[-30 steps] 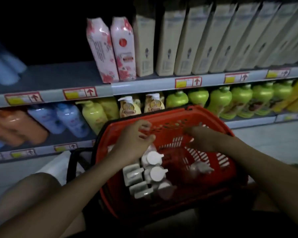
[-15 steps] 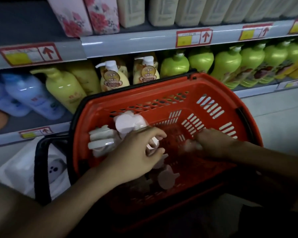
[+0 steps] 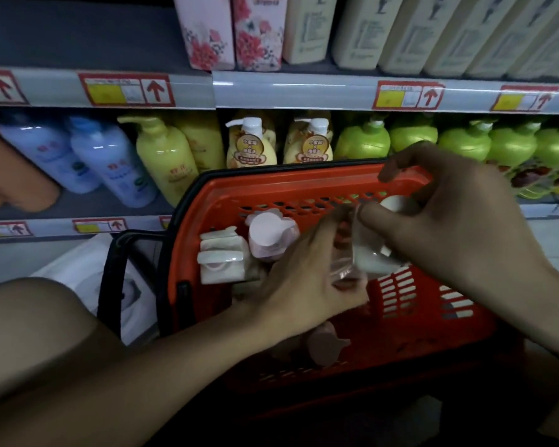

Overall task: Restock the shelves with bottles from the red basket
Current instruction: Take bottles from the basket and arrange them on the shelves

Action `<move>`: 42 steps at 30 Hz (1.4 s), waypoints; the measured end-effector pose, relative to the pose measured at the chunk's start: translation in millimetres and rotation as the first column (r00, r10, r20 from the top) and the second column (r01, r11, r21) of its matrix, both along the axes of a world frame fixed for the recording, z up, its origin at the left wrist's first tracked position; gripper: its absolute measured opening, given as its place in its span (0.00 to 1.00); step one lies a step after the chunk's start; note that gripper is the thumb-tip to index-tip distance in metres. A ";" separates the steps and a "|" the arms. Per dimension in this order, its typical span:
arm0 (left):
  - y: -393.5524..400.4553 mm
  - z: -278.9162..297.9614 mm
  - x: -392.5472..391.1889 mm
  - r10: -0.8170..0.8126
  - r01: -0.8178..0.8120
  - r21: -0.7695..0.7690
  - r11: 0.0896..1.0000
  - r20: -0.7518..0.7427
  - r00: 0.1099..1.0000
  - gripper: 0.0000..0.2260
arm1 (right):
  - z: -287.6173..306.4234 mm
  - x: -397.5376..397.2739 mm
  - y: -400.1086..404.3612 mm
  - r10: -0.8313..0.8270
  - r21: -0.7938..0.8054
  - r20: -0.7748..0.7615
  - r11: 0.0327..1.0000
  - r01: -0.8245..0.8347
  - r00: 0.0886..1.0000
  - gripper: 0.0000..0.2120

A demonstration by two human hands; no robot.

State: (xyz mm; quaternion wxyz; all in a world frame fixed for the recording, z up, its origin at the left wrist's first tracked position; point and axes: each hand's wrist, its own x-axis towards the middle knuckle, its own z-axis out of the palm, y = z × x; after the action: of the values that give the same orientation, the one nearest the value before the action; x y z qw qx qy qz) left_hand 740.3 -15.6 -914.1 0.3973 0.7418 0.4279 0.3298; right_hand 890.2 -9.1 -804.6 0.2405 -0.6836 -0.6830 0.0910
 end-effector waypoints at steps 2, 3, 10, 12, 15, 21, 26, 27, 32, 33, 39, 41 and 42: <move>1.1 8.3 -3.7 0.047 -0.048 0.008 0.999 0.095 0.994 0.35 | 6.7 -2.1 -0.9 0.006 0.000 -0.046 1.000 -0.006 0.999 0.18; 2.5 10.3 -6.7 0.045 -0.047 0.011 0.999 0.124 0.991 0.35 | 8.3 -2.7 -1.0 0.006 -0.010 -0.087 1.000 -0.007 0.996 0.16; 9.9 15.4 -17.7 0.019 -0.016 -0.044 0.999 0.085 0.996 0.39 | 3.4 -17.8 -3.0 0.038 -0.014 -0.186 0.999 -0.042 0.982 0.18; 18.2 16.7 -22.7 0.053 -0.038 -0.097 0.995 0.157 0.986 0.39 | 3.5 -18.5 1.0 0.028 0.004 -0.286 1.000 -0.028 0.958 0.18; 36.4 23.4 -30.4 0.205 -0.079 -0.319 0.945 0.383 0.901 0.39 | -2.6 -9.3 16.0 -0.056 -0.066 -0.457 0.997 0.029 0.887 0.12; 50.8 60.2 -56.3 0.331 0.255 -0.620 0.742 0.670 0.665 0.20 | -34.9 -23.9 13.2 -0.135 -0.461 -0.805 0.756 -0.465 0.578 0.22; 38.7 87.9 -76.6 0.377 -0.057 -0.563 0.825 0.472 0.797 0.25 | -12.4 -43.9 -1.3 -0.108 -0.302 -0.892 0.865 -0.401 0.439 0.20; 34.5 100.8 -84.8 0.307 -0.070 -0.490 0.869 0.423 0.853 0.24 | -3.4 -49.2 -2.9 -0.093 -0.272 -0.902 0.880 -0.389 0.421 0.21; 10.7 176.9 -142.4 0.180 -0.112 -0.289 0.951 0.221 0.959 0.28 | 43.9 -93.9 -9.5 0.105 -0.044 -0.922 0.928 -0.371 0.373 0.32; 7.6 192.9 -153.1 0.199 -0.148 -0.247 0.958 0.196 0.960 0.29 | 53.3 -105.0 -9.2 0.122 -0.016 -0.928 0.931 -0.366 0.352 0.31; -0.5 254.0 -209.8 0.261 -0.257 -0.046 0.965 0.111 0.959 0.22 | 108.6 -163.0 1.7 0.255 0.119 -0.910 0.916 -0.383 0.327 0.24; 1.2 260.8 -225.3 0.277 -0.276 -0.032 0.961 0.145 0.950 0.20 | 122.5 -179.9 9.0 0.313 0.160 -0.882 0.903 -0.400 0.353 0.27; 2.8 266.1 -230.8 0.281 -0.281 -0.023 0.960 0.164 0.946 0.20 | 130.1 -187.9 14.3 0.340 0.184 -0.867 0.898 -0.400 0.364 0.28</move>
State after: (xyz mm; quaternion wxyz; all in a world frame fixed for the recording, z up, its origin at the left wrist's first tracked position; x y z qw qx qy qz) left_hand 509.4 -12.7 -648.0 0.3801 0.6436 0.4944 0.4436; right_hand 702.3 5.2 -674.5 0.5115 -0.3711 -0.5899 0.5027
